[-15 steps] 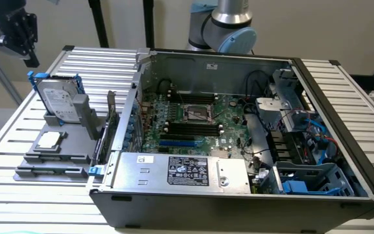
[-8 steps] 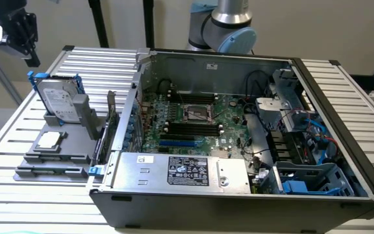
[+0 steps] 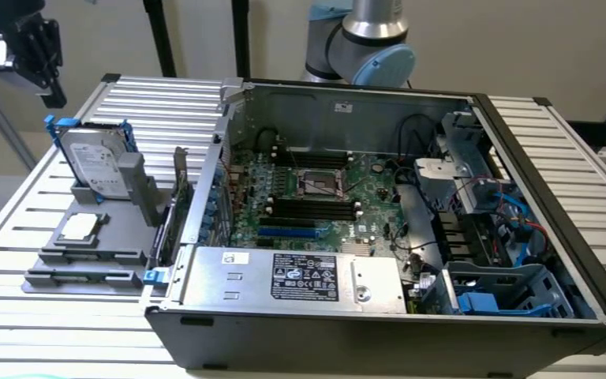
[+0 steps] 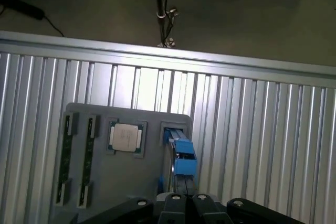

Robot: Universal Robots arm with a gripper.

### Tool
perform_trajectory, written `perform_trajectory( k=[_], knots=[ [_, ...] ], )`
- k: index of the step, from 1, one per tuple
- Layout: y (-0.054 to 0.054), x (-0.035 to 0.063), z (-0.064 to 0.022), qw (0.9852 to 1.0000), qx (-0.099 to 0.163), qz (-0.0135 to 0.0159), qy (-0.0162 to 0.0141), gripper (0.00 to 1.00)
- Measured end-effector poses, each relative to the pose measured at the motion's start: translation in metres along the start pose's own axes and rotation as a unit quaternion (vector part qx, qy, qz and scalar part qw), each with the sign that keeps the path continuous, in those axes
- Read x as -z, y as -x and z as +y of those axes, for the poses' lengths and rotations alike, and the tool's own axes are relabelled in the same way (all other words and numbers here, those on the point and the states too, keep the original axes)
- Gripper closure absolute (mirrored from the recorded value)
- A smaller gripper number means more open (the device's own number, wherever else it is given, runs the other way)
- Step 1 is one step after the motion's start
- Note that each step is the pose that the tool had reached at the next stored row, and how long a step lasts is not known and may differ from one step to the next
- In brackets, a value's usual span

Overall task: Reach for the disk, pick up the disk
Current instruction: 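Pick up the disk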

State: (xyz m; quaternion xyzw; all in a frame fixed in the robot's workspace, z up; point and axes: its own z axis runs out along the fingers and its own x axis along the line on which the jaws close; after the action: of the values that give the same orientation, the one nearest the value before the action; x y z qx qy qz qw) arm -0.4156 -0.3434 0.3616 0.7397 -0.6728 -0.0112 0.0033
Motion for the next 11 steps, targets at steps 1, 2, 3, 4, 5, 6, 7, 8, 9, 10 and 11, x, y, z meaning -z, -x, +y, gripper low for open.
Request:
perform_trajectory(
  k=[1, 2, 3, 4, 5, 6, 7, 8, 9, 10, 11],
  knots=[
    [0.0, 0.0, 0.0, 1.0, 0.0, 0.0, 0.0, 0.82],
    [0.0, 0.0, 0.0, 1.0, 0.0, 0.0, 0.0, 0.76],
    [0.0, 0.0, 0.0, 1.0, 0.0, 0.0, 0.0, 0.76],
    [0.0, 0.0, 0.0, 1.0, 0.0, 0.0, 0.0, 0.7],
    [0.0, 0.0, 0.0, 1.0, 0.0, 0.0, 0.0, 0.64],
    [0.0, 0.0, 0.0, 1.0, 0.0, 0.0, 0.0, 0.64],
    [0.0, 0.0, 0.0, 1.0, 0.0, 0.0, 0.0, 0.58],
    [0.0, 0.0, 0.0, 1.0, 0.0, 0.0, 0.0, 0.53],
    [0.0, -0.0001, 0.0, 1.0, 0.0, 0.0, 0.0, 0.47],
    [0.0, -0.0003, -0.0001, 1.0, -0.001, 0.0, 0.0, 0.47],
    [0.0, -0.0008, -0.0001, 1.0, -0.002, 0.0, -0.0001, 0.41]
  ],
)
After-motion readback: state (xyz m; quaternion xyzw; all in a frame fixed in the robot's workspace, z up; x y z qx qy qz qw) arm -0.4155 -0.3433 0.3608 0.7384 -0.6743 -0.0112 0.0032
